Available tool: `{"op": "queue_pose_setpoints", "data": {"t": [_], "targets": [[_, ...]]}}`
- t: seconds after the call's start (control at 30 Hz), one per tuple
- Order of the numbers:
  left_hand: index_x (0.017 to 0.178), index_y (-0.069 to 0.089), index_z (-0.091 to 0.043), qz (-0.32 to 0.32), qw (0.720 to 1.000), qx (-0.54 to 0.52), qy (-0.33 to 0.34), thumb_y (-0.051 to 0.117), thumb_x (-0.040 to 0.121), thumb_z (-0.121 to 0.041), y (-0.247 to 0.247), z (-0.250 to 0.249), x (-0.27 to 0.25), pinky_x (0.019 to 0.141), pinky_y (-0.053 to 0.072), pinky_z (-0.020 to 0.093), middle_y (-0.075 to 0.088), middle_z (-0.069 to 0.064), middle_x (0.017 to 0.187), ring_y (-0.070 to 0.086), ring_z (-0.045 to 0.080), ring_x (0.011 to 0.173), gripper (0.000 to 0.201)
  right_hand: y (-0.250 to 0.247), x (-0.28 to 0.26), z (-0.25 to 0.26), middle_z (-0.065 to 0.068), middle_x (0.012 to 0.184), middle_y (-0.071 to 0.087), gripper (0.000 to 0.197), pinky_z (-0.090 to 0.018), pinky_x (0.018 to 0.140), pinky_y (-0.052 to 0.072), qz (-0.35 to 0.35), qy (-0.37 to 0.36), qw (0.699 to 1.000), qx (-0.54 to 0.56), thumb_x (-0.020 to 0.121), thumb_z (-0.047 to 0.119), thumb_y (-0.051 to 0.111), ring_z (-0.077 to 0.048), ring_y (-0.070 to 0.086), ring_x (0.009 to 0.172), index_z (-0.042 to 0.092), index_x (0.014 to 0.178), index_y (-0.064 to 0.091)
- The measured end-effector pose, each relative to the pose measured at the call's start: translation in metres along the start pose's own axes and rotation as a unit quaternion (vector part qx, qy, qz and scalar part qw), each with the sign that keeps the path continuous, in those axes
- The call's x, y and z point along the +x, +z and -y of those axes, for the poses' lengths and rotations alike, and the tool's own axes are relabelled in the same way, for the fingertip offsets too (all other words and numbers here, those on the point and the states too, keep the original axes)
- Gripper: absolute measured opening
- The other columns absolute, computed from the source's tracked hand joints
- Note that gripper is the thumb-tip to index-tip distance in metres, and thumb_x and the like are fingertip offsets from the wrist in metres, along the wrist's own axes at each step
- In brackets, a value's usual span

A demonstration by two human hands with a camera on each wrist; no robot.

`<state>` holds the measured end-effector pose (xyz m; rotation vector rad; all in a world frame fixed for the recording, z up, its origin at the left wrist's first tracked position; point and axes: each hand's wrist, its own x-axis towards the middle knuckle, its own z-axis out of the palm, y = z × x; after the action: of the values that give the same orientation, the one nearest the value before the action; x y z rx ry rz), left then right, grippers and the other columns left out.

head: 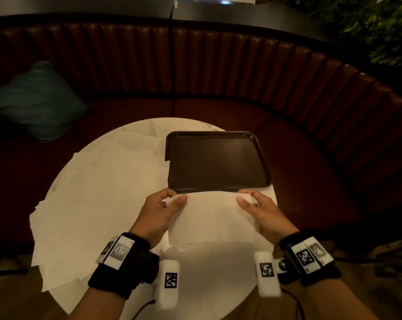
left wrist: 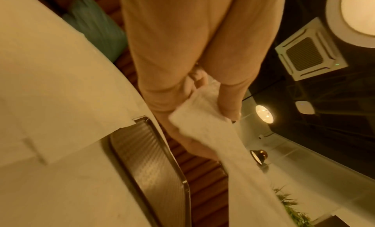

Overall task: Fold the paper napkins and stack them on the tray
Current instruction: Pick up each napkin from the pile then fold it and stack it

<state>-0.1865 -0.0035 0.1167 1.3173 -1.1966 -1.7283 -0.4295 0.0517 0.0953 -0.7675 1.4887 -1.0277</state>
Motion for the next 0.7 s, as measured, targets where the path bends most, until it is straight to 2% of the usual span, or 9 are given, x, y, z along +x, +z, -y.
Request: {"op": "queue_pose_setpoints", "data": {"t": [0.07, 0.17, 0.27, 0.33, 0.43, 0.53, 0.6, 0.67, 0.7], "targets": [[0.077, 0.054, -0.010, -0.016, 0.999, -0.043, -0.021, 0.064, 0.082, -0.021, -0.001, 0.010, 0.003, 0.072, 0.050, 0.038, 0.061, 0.021, 0.088, 0.058, 0.030, 0.083, 0.015, 0.001, 0.001, -0.013, -0.014, 0.112, 0.063, 0.037, -0.041, 0.092, 0.049, -0.036, -0.016, 0.998, -0.057, 0.075, 0.038, 0.073, -0.026, 0.057, 0.106, 0.034, 0.109, 0.058], [0.081, 0.056, -0.009, -0.034, 0.997, -0.057, -0.036, 0.063, 0.084, -0.017, -0.003, 0.016, 0.004, 0.073, 0.051, 0.037, 0.064, 0.019, 0.087, 0.060, 0.028, 0.081, 0.011, 0.004, -0.002, -0.022, -0.018, 0.085, 0.060, 0.033, -0.035, 0.067, 0.048, -0.068, -0.043, 0.996, -0.026, 0.076, 0.035, 0.074, -0.026, 0.057, 0.076, 0.033, 0.104, 0.057], [0.086, 0.058, -0.006, -0.054, 0.997, -0.052, -0.023, 0.062, 0.086, -0.017, -0.004, 0.016, 0.004, 0.063, 0.053, 0.028, 0.065, 0.013, 0.081, 0.062, 0.021, 0.072, 0.012, 0.005, -0.003, -0.023, -0.017, 0.076, 0.059, 0.014, -0.029, 0.054, 0.045, -0.073, -0.046, 0.996, 0.038, 0.088, 0.022, 0.062, -0.024, 0.053, 0.063, 0.019, 0.100, 0.057], [0.087, 0.059, -0.006, -0.065, 0.996, -0.049, -0.020, 0.063, 0.085, -0.018, -0.006, 0.017, 0.005, 0.067, 0.052, 0.029, 0.066, 0.013, 0.081, 0.062, 0.021, 0.075, 0.012, 0.006, -0.004, -0.023, -0.015, 0.081, 0.064, 0.007, -0.029, 0.054, 0.048, -0.055, -0.023, 0.992, 0.113, 0.093, 0.015, 0.052, -0.023, 0.058, 0.067, 0.014, 0.097, 0.058], [0.086, 0.061, -0.007, -0.070, 0.995, -0.060, -0.037, 0.063, 0.085, -0.018, -0.010, 0.021, 0.005, 0.066, 0.053, 0.030, 0.068, 0.013, 0.082, 0.063, 0.023, 0.075, 0.011, 0.005, -0.002, -0.025, -0.013, 0.087, 0.066, 0.020, -0.027, 0.056, 0.052, -0.026, 0.020, 0.980, 0.196, 0.096, 0.010, 0.045, -0.019, 0.062, 0.070, 0.013, 0.110, 0.059], [0.085, 0.060, -0.008, -0.061, 0.994, -0.075, -0.047, 0.063, 0.085, -0.016, -0.011, 0.023, 0.002, 0.059, 0.056, 0.028, 0.069, 0.012, 0.079, 0.065, 0.022, 0.071, 0.009, 0.000, 0.004, -0.027, -0.015, 0.073, 0.054, 0.037, -0.024, 0.048, 0.043, 0.022, 0.038, 0.993, 0.109, 0.093, 0.005, 0.047, -0.017, 0.049, 0.057, 0.026, 0.124, 0.054], [0.087, 0.060, -0.007, -0.057, 0.995, -0.072, -0.047, 0.063, 0.085, -0.016, -0.013, 0.023, 0.001, 0.058, 0.056, 0.027, 0.069, 0.012, 0.078, 0.065, 0.023, 0.071, 0.010, -0.002, 0.006, -0.022, -0.017, 0.077, 0.045, 0.043, -0.027, 0.055, 0.044, 0.073, 0.024, 0.995, 0.064, 0.092, 0.001, 0.049, -0.019, 0.045, 0.061, 0.025, 0.128, 0.052], [0.087, 0.061, -0.007, -0.056, 0.996, -0.059, -0.046, 0.063, 0.085, -0.017, -0.017, 0.022, 0.001, 0.053, 0.054, 0.025, 0.069, 0.008, 0.074, 0.066, 0.018, 0.065, 0.011, -0.003, 0.006, -0.014, -0.021, 0.088, 0.056, 0.038, -0.030, 0.067, 0.054, 0.102, 0.012, 0.992, 0.072, 0.089, -0.001, 0.054, -0.025, 0.060, 0.076, 0.019, 0.122, 0.056], [0.086, 0.061, -0.006, -0.054, 0.996, -0.058, -0.045, 0.062, 0.085, -0.017, -0.018, 0.021, 0.002, 0.050, 0.052, 0.023, 0.069, 0.007, 0.071, 0.066, 0.015, 0.060, 0.011, -0.002, 0.005, -0.010, -0.017, 0.094, 0.065, 0.036, -0.031, 0.069, 0.056, 0.107, -0.003, 0.992, 0.062, 0.086, -0.002, 0.057, -0.025, 0.066, 0.083, 0.017, 0.117, 0.059]]}}
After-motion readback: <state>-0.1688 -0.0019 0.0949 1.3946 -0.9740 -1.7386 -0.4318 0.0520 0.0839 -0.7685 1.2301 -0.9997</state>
